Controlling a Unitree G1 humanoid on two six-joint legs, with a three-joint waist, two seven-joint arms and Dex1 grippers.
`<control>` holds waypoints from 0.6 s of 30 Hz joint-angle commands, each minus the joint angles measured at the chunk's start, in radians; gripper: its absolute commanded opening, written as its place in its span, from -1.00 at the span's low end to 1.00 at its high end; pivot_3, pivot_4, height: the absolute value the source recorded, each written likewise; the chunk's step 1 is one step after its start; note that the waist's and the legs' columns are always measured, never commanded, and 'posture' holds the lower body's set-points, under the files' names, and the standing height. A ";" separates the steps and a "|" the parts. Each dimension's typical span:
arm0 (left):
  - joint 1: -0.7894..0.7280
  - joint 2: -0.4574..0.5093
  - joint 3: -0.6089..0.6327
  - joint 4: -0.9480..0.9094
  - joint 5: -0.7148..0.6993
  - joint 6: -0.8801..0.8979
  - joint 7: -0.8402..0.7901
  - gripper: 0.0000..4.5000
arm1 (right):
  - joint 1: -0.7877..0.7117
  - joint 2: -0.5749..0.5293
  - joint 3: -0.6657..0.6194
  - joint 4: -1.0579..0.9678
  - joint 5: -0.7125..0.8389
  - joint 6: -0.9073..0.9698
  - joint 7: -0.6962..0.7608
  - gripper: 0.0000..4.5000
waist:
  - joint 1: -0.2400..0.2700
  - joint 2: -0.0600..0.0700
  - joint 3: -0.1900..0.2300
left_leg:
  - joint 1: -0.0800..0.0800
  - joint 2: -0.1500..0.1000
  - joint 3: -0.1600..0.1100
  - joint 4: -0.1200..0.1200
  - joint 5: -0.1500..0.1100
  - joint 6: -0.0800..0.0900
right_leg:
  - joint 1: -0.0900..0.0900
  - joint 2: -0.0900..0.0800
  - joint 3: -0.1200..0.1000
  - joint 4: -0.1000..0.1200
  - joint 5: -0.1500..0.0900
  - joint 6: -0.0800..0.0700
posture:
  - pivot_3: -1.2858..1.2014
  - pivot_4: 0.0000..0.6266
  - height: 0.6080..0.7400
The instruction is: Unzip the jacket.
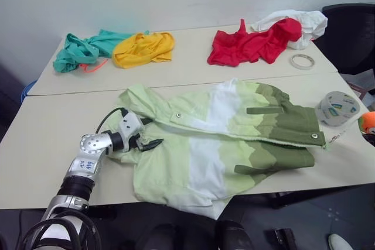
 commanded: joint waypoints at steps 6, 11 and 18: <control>0.187 0.226 0.176 -0.380 -0.251 0.328 -0.223 1.00 | -0.093 0.035 -0.105 -0.239 0.150 -0.231 0.051 0.98 | -0.030 -0.015 0.021 | -0.002 0.004 0.004 0.000 0.000 -0.001 | -0.004 0.005 -0.002 -0.001 -0.001 -0.001 | 0.03 -0.52 1.00; 0.275 0.371 0.324 -0.488 -0.325 0.403 -0.286 1.00 | -0.280 0.047 0.051 -0.372 0.235 -0.126 0.089 0.98 | -0.027 -0.024 0.027 | -0.007 0.005 0.006 0.001 -0.003 -0.004 | -0.012 0.002 0.006 0.003 0.000 -0.002 | 0.03 -0.52 1.00; 0.381 0.350 0.407 -0.495 -0.280 0.254 -0.287 1.00 | -0.369 0.191 0.292 -0.485 0.303 -0.069 0.206 0.98 | -0.019 -0.023 0.028 | -0.019 0.006 0.000 0.002 -0.002 -0.001 | -0.019 0.003 -0.001 0.004 -0.002 -0.006 | 0.03 -0.52 1.00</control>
